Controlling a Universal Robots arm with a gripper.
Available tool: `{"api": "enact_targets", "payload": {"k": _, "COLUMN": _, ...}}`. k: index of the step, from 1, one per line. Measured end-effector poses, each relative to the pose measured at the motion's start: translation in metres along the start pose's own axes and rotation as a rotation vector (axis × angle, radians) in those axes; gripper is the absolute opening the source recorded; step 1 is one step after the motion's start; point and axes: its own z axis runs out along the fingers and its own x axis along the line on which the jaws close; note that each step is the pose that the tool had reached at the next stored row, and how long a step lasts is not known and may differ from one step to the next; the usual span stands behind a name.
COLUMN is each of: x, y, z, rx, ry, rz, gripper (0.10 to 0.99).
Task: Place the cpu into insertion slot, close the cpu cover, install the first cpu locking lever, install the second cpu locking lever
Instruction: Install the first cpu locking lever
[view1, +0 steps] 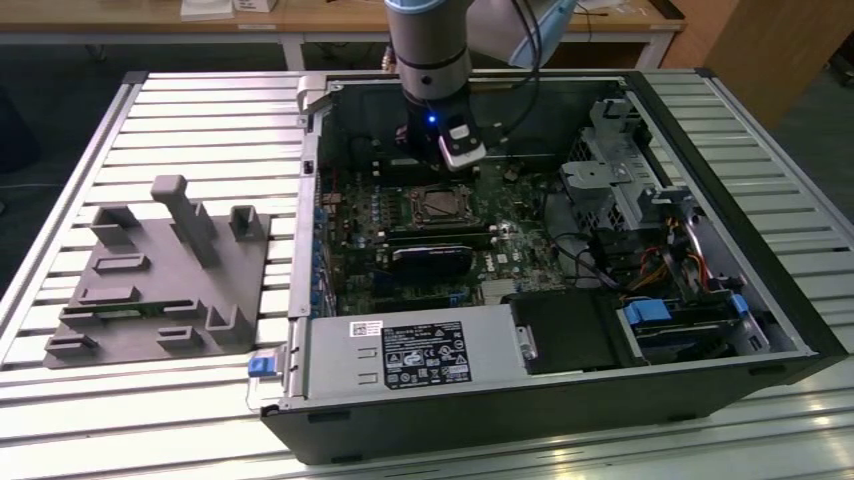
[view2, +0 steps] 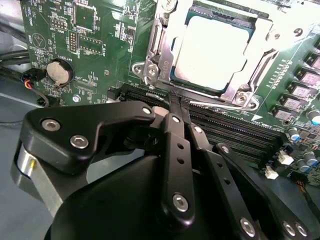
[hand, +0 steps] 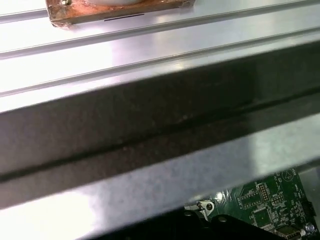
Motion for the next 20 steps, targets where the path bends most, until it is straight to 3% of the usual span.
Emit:
{"api": "enact_targets", "payload": {"k": 7, "x": 0.0011, "y": 0.0034, "z": 0.0005, "rx": 0.0, "ry": -0.0001, "rz": 0.0, "gripper": 0.106}}
{"api": "enact_targets", "payload": {"k": 11, "x": 0.0013, "y": 0.0031, "z": 0.0022, "rx": -0.002, "ry": -0.0065, "rz": -0.001, "gripper": 0.106}}
{"api": "enact_targets", "payload": {"k": 20, "x": 0.0004, "y": -0.0026, "z": 0.0055, "rx": -0.003, "ry": -0.0114, "rz": -0.002, "gripper": 0.106}}
